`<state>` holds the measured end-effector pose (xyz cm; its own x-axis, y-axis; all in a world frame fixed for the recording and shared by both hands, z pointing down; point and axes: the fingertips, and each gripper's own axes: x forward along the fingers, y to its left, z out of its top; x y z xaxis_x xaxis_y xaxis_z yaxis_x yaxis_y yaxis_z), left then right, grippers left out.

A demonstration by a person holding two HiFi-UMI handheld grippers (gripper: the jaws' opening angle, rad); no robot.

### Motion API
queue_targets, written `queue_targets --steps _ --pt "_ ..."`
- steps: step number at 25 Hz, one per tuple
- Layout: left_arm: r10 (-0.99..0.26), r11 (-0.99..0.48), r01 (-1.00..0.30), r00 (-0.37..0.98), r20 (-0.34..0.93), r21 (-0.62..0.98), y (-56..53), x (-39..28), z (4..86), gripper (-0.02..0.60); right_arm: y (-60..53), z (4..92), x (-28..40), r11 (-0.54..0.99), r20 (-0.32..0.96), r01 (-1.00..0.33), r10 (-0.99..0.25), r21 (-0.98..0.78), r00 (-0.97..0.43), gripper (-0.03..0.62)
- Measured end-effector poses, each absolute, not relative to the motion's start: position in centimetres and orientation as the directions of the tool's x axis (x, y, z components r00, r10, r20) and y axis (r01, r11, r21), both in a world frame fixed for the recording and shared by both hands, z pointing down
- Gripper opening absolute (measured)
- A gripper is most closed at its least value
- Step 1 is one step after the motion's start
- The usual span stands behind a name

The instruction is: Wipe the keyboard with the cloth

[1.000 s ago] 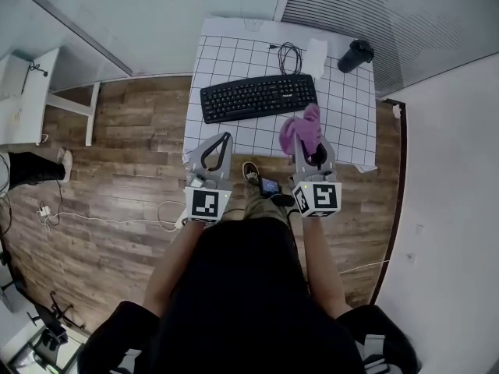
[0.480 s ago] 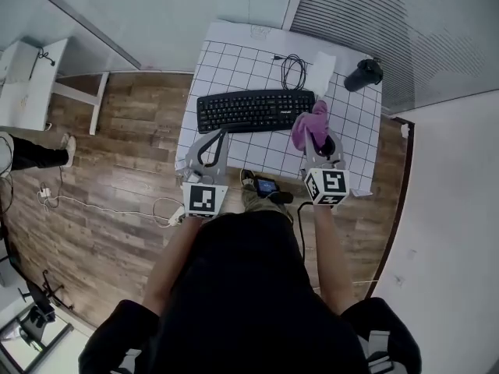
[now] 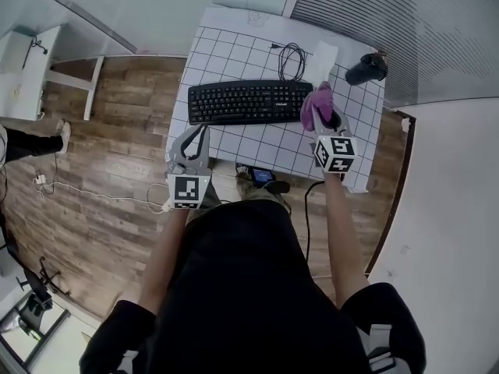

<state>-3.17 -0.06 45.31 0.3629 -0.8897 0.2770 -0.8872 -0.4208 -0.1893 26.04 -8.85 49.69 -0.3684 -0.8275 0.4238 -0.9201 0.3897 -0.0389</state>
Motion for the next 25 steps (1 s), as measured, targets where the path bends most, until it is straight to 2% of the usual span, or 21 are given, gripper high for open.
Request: queue_targets --steps 6,12,25 --pt "-0.859 -0.442 -0.878 0.354 0.369 -0.187 -1.4 -6.2 51.0 0.019 -11.8 55.0 26.6 0.463 0.541 -0.886 -0.746 0.002 -0.389 0.114" --pt "-0.812 -0.441 -0.89 0.339 0.475 -0.117 -2.0 -8.6 56.6 0.077 -14.1 58.3 27.7 0.425 0.632 -0.905 -0.7 -0.007 -0.334 0.114" --pt "-0.687 -0.448 -0.893 0.315 0.655 -0.039 -1.3 -11.0 66.7 0.133 -15.6 65.0 27.7 0.316 0.755 -0.945 -0.597 -0.088 -0.27 0.114"
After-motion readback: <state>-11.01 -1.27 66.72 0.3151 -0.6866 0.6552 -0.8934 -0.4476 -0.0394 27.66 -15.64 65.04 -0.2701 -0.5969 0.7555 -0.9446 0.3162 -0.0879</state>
